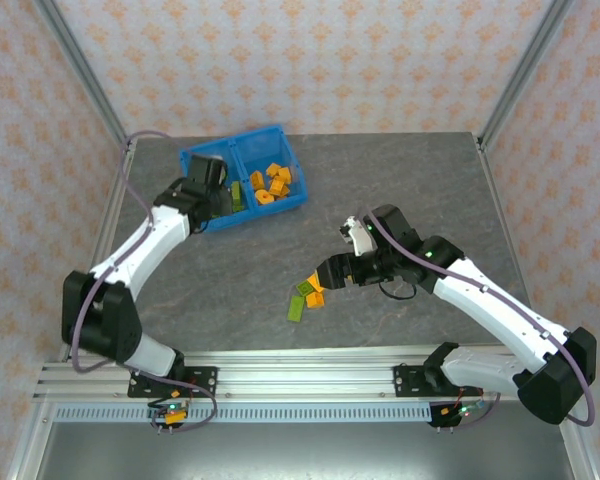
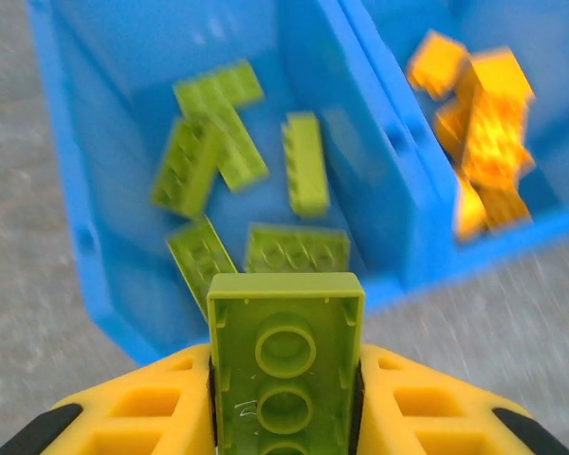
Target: Sort the legos into containers by color
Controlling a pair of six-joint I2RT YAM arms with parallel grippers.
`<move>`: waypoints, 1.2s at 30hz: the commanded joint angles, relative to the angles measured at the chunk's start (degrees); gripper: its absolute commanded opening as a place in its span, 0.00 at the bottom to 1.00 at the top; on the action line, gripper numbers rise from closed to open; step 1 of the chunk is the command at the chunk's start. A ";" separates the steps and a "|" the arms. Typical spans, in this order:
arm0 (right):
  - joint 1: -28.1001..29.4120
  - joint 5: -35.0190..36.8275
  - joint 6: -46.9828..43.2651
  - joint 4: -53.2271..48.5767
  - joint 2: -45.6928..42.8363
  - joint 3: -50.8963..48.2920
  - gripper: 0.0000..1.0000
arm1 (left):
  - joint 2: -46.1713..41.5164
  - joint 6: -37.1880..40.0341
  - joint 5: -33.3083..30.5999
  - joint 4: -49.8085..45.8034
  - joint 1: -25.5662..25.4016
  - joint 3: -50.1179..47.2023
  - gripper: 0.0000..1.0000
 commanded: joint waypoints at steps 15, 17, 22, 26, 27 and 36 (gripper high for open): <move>-0.09 4.45 1.95 0.39 -6.11 -0.12 0.85 | 31.98 -6.73 7.00 -1.80 9.26 32.62 0.54; -0.08 5.35 2.14 1.10 -6.03 -0.50 0.85 | 30.66 -6.66 7.25 -1.80 9.26 31.79 0.58; -0.09 6.08 3.07 4.35 -3.57 -1.40 0.86 | 20.77 -7.82 11.76 2.75 9.26 23.24 0.61; -0.08 10.25 4.67 6.21 1.74 -1.08 0.86 | 4.78 -8.07 16.08 8.82 6.91 10.88 0.63; -0.09 11.16 4.96 6.71 3.04 -1.01 0.86 | 1.25 -6.32 15.45 8.52 5.55 9.03 0.64; 0.00 13.70 6.66 10.33 18.62 0.66 0.82 | -25.72 27.46 26.46 -13.91 -13.97 4.13 0.92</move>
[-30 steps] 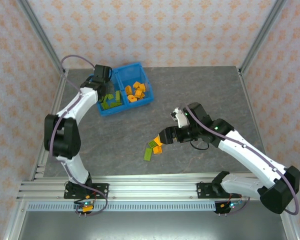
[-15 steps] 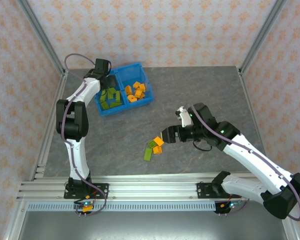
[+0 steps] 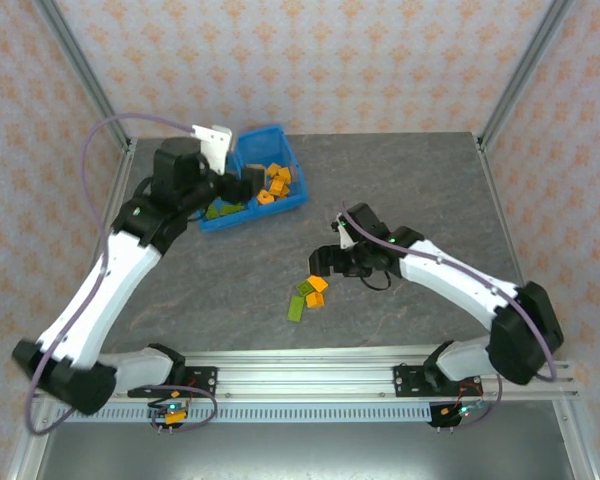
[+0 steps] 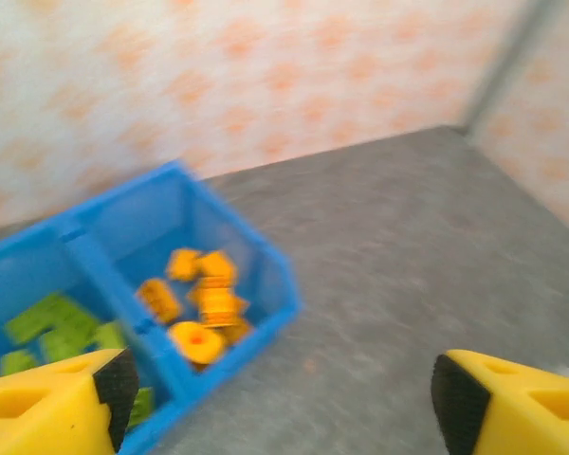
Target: Sort the legos into containers by color
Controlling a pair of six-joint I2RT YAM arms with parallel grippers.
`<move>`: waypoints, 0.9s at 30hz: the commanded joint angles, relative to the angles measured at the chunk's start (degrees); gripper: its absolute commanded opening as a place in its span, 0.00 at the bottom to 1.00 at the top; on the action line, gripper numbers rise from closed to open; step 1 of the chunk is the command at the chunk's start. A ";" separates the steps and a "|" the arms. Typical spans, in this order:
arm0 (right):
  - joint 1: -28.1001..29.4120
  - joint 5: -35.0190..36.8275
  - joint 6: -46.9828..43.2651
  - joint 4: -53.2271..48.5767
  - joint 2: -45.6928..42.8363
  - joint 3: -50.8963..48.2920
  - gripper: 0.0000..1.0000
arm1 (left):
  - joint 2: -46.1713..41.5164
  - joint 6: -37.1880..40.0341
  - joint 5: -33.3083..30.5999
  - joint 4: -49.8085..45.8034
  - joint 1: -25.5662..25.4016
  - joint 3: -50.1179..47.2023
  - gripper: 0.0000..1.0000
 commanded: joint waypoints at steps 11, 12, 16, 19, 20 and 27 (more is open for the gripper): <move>3.73 7.02 -7.95 -0.68 13.58 2.51 0.64 | -16.34 49.58 21.75 -19.44 -12.99 -20.91 0.99; 3.86 7.38 -8.29 -0.58 14.15 2.35 0.64 | -16.03 50.30 22.18 -18.72 -12.99 -21.80 1.00; 4.28 8.60 -8.10 -0.07 17.02 2.54 0.57 | -13.72 52.59 22.62 -16.15 -13.04 -24.54 0.99; 4.49 11.21 -7.53 0.19 18.84 3.42 0.50 | -12.30 53.34 22.27 -16.46 -13.06 -25.26 0.99; 4.48 12.47 -7.00 0.31 19.21 3.64 0.48 | -11.97 53.50 22.09 -16.54 -13.01 -25.56 0.99; 4.13 17.62 -4.18 2.76 18.57 2.70 0.43 | -15.61 53.24 20.79 -12.89 -13.07 -29.70 0.99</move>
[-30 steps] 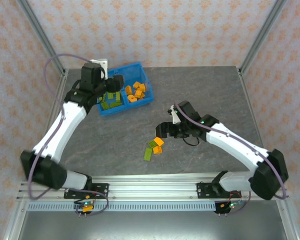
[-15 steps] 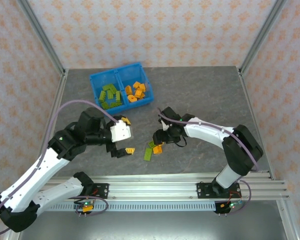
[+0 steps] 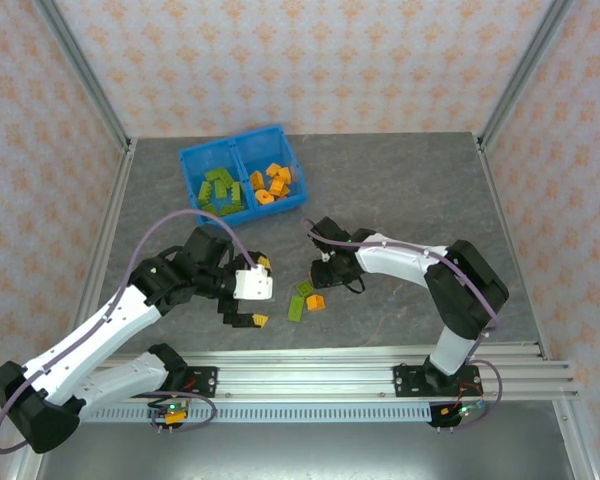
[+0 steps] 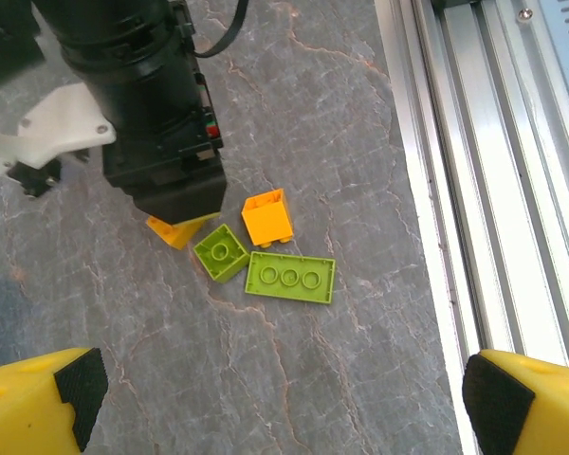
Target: Sort the legos into containers by color
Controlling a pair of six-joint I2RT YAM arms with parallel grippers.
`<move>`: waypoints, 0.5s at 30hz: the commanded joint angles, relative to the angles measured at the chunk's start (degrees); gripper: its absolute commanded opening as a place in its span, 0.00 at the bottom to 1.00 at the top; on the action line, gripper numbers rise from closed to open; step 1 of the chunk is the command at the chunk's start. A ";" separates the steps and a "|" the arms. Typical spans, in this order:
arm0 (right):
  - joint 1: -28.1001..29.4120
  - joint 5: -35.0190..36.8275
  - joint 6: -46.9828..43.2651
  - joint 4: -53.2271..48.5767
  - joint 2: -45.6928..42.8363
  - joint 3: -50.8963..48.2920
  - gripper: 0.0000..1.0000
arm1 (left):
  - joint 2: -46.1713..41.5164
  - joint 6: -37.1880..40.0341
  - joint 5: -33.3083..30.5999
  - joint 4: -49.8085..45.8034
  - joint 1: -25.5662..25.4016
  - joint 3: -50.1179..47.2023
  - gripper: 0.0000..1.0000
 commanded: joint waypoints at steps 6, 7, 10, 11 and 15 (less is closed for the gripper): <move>-0.29 -1.62 -3.46 0.78 4.11 2.08 0.62 | -2.38 0.92 -1.26 3.66 -0.32 -2.51 0.99; -0.29 -1.16 -4.08 0.67 4.63 2.53 0.62 | -2.15 0.94 -1.33 3.54 -0.29 -2.51 0.99; -0.37 -1.09 -5.28 0.93 5.84 3.81 0.61 | -1.59 0.90 -1.50 3.26 -0.28 -2.58 0.99; -0.37 -0.74 -5.44 0.77 6.51 4.38 0.60 | -1.49 0.91 -1.58 3.23 -0.29 -2.66 0.99; -0.37 2.03 -5.20 -0.12 8.59 6.16 0.47 | -1.44 1.03 -1.75 3.27 -0.25 -2.83 1.00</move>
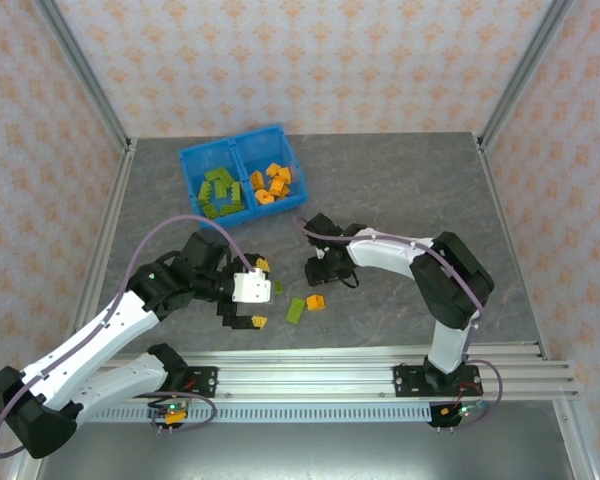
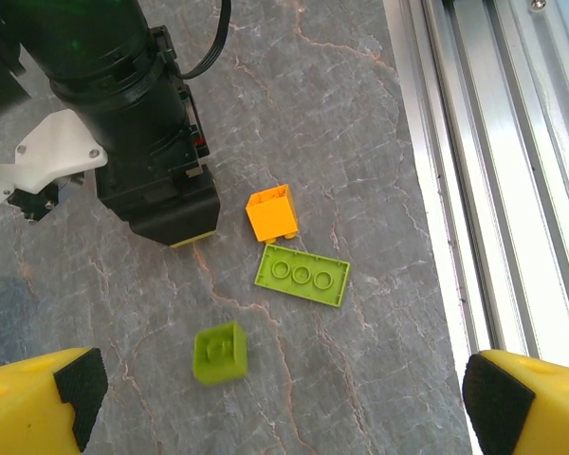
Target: Sort the legos into containers by color
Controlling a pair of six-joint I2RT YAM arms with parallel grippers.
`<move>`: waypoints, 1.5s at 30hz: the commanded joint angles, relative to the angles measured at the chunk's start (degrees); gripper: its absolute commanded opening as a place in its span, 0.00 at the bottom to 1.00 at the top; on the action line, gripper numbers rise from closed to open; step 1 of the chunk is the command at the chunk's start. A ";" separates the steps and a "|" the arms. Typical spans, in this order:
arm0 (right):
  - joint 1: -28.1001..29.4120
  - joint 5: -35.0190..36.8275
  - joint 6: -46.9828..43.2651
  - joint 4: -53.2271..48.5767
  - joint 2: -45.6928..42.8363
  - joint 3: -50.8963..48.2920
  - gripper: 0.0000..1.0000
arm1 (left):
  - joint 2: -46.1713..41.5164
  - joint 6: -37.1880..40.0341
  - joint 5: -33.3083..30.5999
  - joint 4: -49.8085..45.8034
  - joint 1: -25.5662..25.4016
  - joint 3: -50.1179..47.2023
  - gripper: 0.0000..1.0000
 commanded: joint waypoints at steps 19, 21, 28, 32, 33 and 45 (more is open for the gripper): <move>0.28 6.17 -0.73 14.00 -7.09 12.86 0.29 | -2.18 -21.33 -13.81 17.32 3.39 -2.95 1.00; 0.04 8.92 -1.07 15.72 -3.38 17.01 0.29 | -1.62 -24.23 -19.89 16.69 4.44 -1.43 1.00; -3.19 11.86 -1.04 16.74 13.73 35.80 0.29 | -1.23 -28.64 -37.50 19.17 5.17 -1.67 1.00; -4.26 12.05 -1.65 12.65 23.70 48.28 0.29 | -2.82 -29.63 -45.27 22.87 5.45 -3.48 1.00; -4.28 12.13 -2.19 11.28 26.27 52.00 0.29 | -3.13 -30.05 -46.70 23.22 5.62 -3.52 1.00; -5.34 10.10 -2.23 0.53 50.21 86.77 0.36 | -4.97 -29.81 -49.64 22.64 8.38 -3.16 1.00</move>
